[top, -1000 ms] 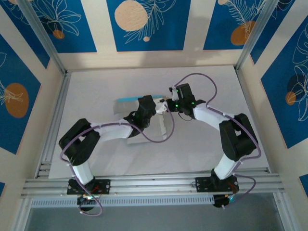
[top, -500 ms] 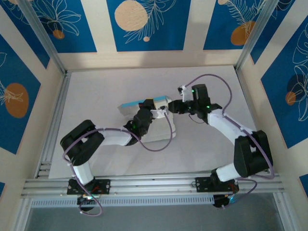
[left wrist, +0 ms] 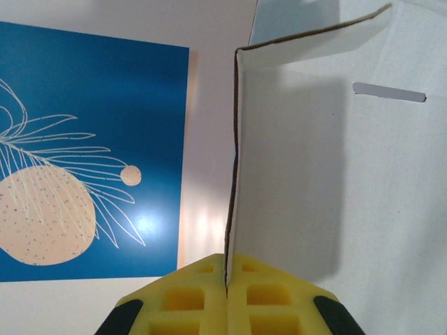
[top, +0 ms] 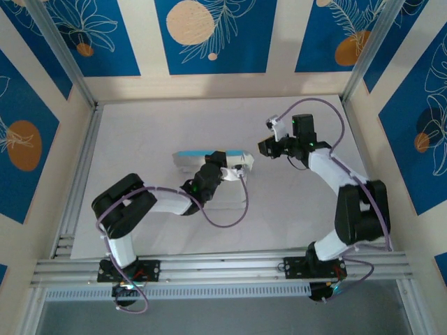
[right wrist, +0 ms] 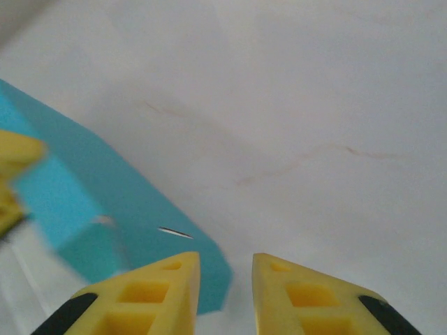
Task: Fold the paper box
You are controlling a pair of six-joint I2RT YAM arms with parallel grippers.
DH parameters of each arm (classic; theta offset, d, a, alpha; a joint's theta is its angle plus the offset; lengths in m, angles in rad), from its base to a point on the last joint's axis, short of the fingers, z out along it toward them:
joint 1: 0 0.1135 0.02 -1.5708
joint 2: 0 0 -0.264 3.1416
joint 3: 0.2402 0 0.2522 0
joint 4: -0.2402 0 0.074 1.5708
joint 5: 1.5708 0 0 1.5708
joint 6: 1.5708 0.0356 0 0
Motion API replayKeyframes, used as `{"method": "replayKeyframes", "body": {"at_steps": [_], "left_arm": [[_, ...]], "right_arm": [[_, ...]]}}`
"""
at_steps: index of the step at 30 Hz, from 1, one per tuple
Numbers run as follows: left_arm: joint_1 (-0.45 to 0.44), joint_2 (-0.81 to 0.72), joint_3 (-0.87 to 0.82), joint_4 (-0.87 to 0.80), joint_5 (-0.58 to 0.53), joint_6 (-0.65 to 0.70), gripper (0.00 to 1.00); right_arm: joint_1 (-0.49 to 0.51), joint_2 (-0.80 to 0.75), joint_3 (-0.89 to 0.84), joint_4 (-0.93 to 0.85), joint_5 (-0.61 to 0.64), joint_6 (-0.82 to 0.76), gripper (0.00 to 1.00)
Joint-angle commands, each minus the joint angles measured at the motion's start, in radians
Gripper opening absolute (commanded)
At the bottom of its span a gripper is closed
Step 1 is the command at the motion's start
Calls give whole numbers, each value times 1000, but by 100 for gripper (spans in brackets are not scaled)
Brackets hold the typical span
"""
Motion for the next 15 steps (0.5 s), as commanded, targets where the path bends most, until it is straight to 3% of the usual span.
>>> {"method": "replayKeyframes", "body": {"at_steps": [1, 11, 15], "left_arm": [[-17, 20, -17, 44, 27, 18, 0], [-17, 18, -13, 33, 13, 13, 0], [-17, 14, -8, 24, 8, 9, 0]], "right_arm": [[25, 75, 50, -117, 48, -138, 28], [125, 96, -10, -140, 55, -304, 33], [141, 58, -36, -132, -4, -311, 35]]}}
